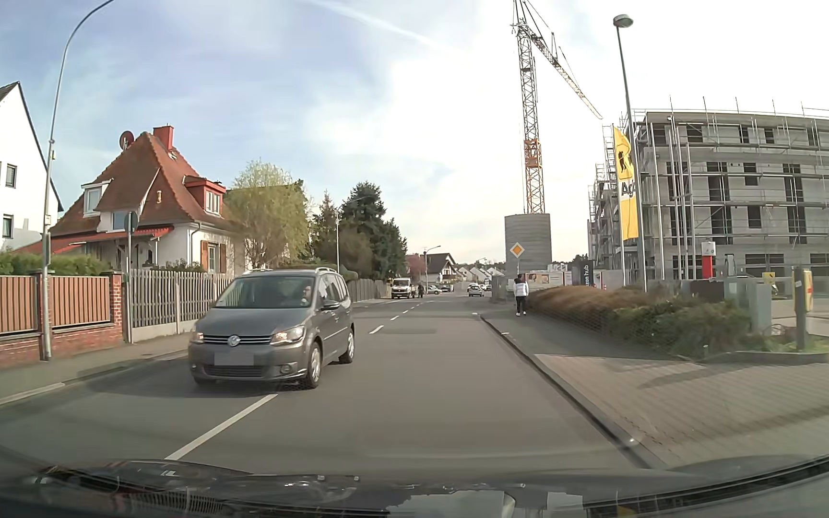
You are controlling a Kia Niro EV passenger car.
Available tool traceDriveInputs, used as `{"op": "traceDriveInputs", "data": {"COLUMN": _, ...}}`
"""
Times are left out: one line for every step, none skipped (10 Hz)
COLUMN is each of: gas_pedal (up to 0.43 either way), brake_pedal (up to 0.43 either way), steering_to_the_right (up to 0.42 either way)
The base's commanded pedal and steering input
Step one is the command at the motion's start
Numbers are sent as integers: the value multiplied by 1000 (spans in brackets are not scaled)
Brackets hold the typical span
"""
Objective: Follow the waypoints while adhering to traffic rules and regulations
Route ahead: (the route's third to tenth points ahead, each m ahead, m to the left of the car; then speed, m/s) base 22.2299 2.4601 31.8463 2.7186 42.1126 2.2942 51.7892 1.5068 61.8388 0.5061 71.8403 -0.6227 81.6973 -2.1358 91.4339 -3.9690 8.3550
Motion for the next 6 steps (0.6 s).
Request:
{"op": "traceDriveInputs", "data": {"gas_pedal": 260, "brake_pedal": 0, "steering_to_the_right": -5}}
{"op": "traceDriveInputs", "data": {"gas_pedal": 268, "brake_pedal": 0, "steering_to_the_right": -5}}
{"op": "traceDriveInputs", "data": {"gas_pedal": 268, "brake_pedal": 0, "steering_to_the_right": -5}}
{"op": "traceDriveInputs", "data": {"gas_pedal": 280, "brake_pedal": 0, "steering_to_the_right": -5}}
{"op": "traceDriveInputs", "data": {"gas_pedal": 287, "brake_pedal": 0, "steering_to_the_right": -5}}
{"op": "traceDriveInputs", "data": {"gas_pedal": 287, "brake_pedal": 0, "steering_to_the_right": -5}}
